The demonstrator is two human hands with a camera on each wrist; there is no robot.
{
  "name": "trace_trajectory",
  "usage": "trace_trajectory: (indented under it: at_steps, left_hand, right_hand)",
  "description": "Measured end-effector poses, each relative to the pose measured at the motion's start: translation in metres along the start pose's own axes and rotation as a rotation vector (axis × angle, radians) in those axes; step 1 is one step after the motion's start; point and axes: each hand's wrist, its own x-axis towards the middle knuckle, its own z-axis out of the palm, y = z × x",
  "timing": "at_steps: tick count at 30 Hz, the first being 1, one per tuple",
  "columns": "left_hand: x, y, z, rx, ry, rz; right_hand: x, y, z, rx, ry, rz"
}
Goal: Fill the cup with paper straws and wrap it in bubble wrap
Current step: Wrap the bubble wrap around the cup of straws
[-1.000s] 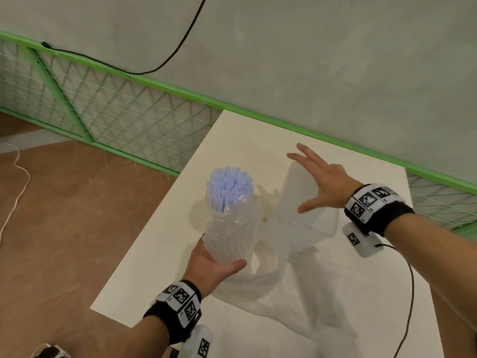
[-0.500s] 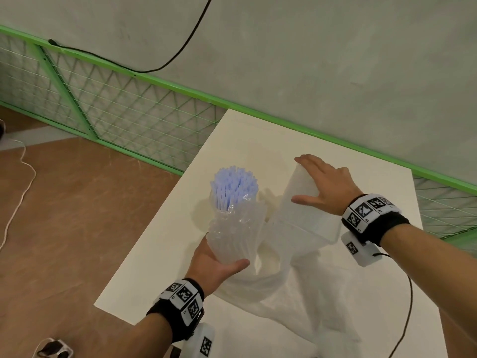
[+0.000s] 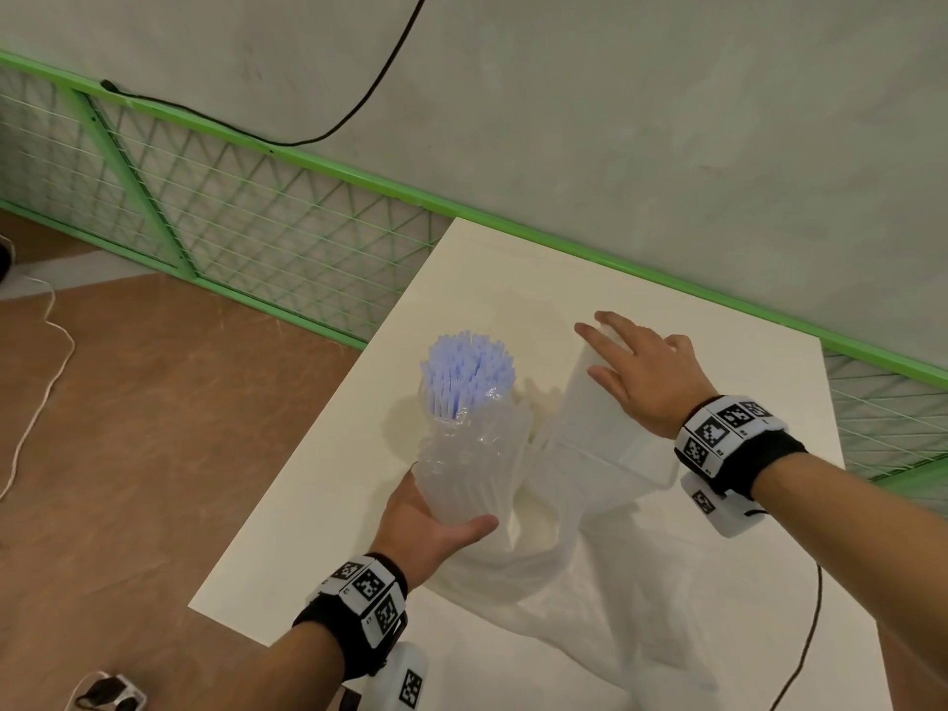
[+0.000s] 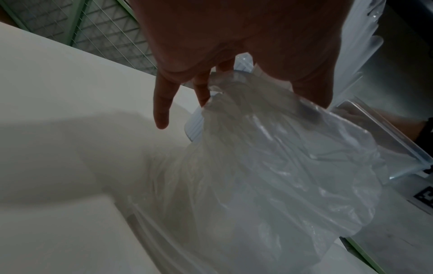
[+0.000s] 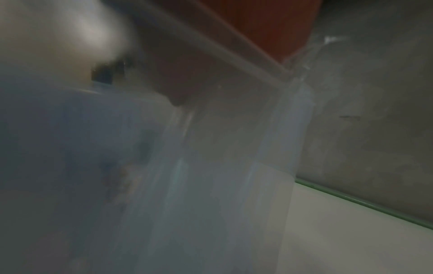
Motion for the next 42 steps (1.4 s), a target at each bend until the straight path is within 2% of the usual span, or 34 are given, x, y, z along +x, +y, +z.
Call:
trace_trajectory:
  at_steps: [3,5,8,10,14,20,23,29,32,35,38,42]
  left_hand:
    - [0.000,-0.001,0.000,-0.008,0.001,0.001]
    - [-0.001,-0.002,0.000,-0.016,0.001,0.006]
    - [-0.002,-0.005,-0.002,-0.057,-0.024,0.005]
    - [-0.003,-0.005,-0.002,-0.071,-0.039,0.005]
    - [-0.006,-0.004,-0.001,-0.093,-0.042,0.021]
    - [-0.012,-0.001,-0.001,-0.123,-0.069,0.044]
    - [-0.012,-0.001,-0.002,-0.122,-0.069,0.049]
    - [-0.013,-0.001,-0.003,-0.108,-0.081,0.060]
    - [-0.013,-0.001,-0.003,-0.093,-0.095,0.065]
    - [-0.014,0.000,-0.004,-0.086,-0.102,0.065]
    - [-0.013,0.000,-0.004,-0.083,-0.097,0.069]
    - [-0.010,-0.003,-0.003,-0.074,-0.082,0.070]
  right_hand:
    - [-0.005,0.000,-0.008,-0.014,-0.024,0.002]
    - [-0.009,-0.008,-0.025,0.072,0.062,0.007]
    - [-0.025,-0.032,-0.050,0.352,0.228,-0.078]
    - [-0.038,-0.054,-0.056,0.505,0.162,-0.163]
    - [-0.053,-0.089,-0.043,0.481,0.013,-0.259]
    - [-0.062,-0.115,-0.025,0.529,0.022,-0.198]
    - [-0.069,-0.125,-0.017,0.622,0.099,-0.145]
    - [-0.077,-0.140,0.002,0.769,0.348,-0.034]
    - [-0.078,-0.148,0.006,0.848,0.400,0.049]
    - [-0.079,-0.154,0.007,0.936,0.370,0.144]
    - [-0.078,-0.159,0.008,0.990,0.372,0.158]
    - [-0.075,-0.166,0.013,0.917,0.493,0.147]
